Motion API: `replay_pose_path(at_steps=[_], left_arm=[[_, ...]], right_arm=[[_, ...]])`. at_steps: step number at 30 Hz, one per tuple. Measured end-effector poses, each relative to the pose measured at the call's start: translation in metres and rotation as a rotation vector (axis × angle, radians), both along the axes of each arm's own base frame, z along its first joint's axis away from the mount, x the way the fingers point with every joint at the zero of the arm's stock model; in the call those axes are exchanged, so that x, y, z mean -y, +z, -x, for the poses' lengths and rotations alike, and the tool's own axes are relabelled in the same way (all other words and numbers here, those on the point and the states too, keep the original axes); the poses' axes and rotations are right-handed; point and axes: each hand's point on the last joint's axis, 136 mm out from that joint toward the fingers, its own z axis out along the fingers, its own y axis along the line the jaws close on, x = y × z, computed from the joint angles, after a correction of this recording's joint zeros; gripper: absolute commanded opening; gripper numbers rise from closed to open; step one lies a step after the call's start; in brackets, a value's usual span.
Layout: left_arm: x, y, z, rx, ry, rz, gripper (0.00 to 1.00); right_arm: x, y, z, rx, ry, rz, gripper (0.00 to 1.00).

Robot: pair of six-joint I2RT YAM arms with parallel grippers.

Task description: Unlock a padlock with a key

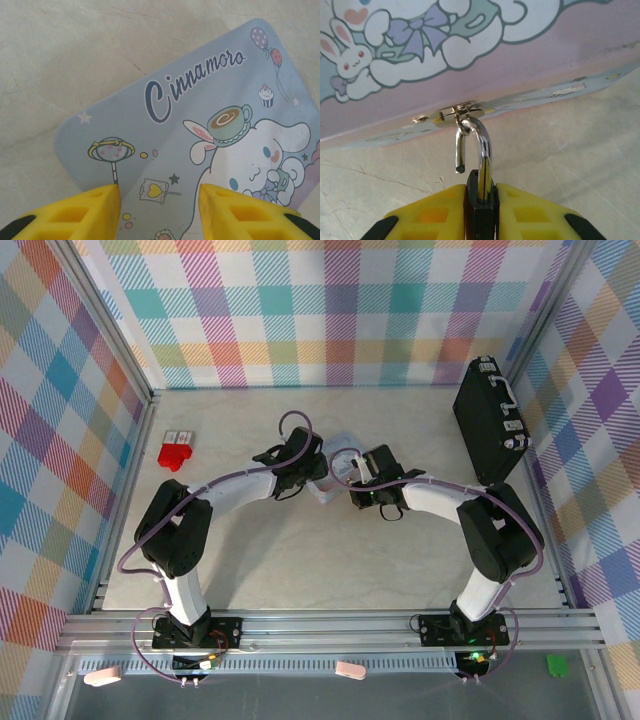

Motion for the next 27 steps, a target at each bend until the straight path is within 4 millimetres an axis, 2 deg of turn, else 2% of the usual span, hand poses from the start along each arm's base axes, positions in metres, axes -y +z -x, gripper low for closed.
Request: replay_pose_path(at_steps=[4,11,21,27], left_arm=[[-0.001,-0.001,-0.001,0.003,0.004,-0.005,0.45],[-0.003,-0.002,-0.001,0.023,0.011,0.000,0.45],[-0.009,-0.002,0.007,0.059,0.015,0.024,0.44],[-0.010,-0.003,0.020,0.063,0.013,0.044,0.43]], right_arm=[[0.005,-0.003,0.000,0.001,-0.004,0.032,0.20],[0.009,-0.004,0.001,0.008,0.001,0.062,0.05],[0.007,0.001,0.007,0.099,0.047,0.245,0.00],[0.014,0.010,-0.005,0.180,0.074,0.352,0.00]])
